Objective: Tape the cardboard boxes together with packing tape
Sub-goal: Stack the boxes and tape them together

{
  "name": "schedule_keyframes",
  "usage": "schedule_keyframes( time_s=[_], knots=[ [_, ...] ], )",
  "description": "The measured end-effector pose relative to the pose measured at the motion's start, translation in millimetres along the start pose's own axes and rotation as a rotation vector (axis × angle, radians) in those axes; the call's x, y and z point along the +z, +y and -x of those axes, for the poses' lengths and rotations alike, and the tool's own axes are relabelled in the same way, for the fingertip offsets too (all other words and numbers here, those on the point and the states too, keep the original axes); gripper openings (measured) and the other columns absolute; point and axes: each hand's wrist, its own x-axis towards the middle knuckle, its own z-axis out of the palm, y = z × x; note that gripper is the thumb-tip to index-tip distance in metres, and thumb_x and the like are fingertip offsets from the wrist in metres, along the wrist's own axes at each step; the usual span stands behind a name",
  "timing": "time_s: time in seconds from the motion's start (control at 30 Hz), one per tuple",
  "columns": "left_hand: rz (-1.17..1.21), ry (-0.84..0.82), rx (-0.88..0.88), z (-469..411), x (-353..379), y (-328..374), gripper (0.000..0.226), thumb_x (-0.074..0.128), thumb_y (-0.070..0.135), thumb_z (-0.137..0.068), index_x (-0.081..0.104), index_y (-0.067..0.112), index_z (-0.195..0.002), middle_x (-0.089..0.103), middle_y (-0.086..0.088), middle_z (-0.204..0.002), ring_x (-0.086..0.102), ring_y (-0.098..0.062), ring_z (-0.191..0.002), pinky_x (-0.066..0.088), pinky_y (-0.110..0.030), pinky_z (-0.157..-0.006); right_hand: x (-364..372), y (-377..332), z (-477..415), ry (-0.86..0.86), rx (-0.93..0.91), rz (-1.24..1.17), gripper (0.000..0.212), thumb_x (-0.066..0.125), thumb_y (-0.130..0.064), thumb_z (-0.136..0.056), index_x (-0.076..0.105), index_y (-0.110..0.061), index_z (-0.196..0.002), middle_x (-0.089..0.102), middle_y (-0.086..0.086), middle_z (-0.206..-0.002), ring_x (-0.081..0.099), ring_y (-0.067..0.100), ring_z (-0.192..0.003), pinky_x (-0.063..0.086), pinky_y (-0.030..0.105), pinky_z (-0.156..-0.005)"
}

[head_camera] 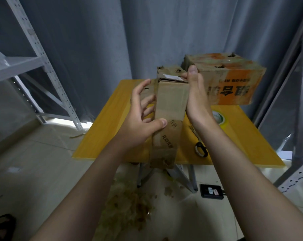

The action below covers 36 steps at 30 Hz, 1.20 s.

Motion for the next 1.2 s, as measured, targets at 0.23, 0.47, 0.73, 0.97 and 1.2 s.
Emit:
schedule_keyframes(
  time_s=[0.23,0.47,0.73,0.97,1.2],
  knots=[
    [-0.112,0.078,0.027,-5,3,-4,0.086,0.066,0.028,-0.099,0.012,0.031,-0.166,0.037,0.014,-0.162,0.042,0.000,-0.144,0.043,-0.032,-0.117,4,-5,-2,0.000,-0.021,0.097,0.051,0.040,-0.060,-0.105,0.044,-0.019,-0.135,0.061,-0.002,-0.122,0.060,0.008,-0.107,0.048,0.028,-0.082],
    [-0.250,0.112,0.091,-1,21,2,0.111,0.084,0.035,-0.081,0.012,0.036,-0.166,0.049,0.042,-0.142,0.051,0.010,-0.133,0.049,-0.020,-0.105,4,-16,15,0.166,-0.134,0.272,0.065,0.016,-0.080,-0.091,0.039,-0.025,-0.118,0.064,-0.001,-0.116,0.061,0.023,-0.098,0.041,0.040,-0.075],
    [0.048,0.052,0.000,8,22,8,0.112,0.087,0.012,-0.080,0.017,0.024,-0.166,0.065,0.015,-0.139,0.073,-0.016,-0.114,0.062,-0.033,-0.090,-21,3,-3,0.378,-0.367,0.248,0.032,0.036,-0.034,-0.111,0.053,-0.009,-0.104,0.049,-0.013,-0.068,0.052,0.014,-0.064,0.041,0.049,-0.061],
    [0.170,0.004,-0.079,8,12,14,0.107,0.083,-0.004,-0.082,0.020,0.023,-0.165,0.068,0.004,-0.138,0.074,-0.024,-0.110,0.063,-0.032,-0.081,-23,13,-10,0.372,-0.364,0.170,0.028,0.037,-0.021,-0.109,0.062,-0.008,-0.110,0.053,-0.016,-0.079,0.053,-0.007,-0.072,0.037,0.020,-0.064],
    [0.220,0.023,-0.125,2,9,6,0.099,0.078,0.002,-0.085,0.023,0.027,-0.164,0.074,-0.003,-0.127,0.075,-0.025,-0.109,0.064,-0.035,-0.080,-22,22,-11,0.331,-0.231,0.044,0.025,0.039,-0.017,-0.110,0.062,-0.007,-0.115,0.058,-0.016,-0.096,0.055,-0.014,-0.086,0.039,0.007,-0.076]
  ],
)
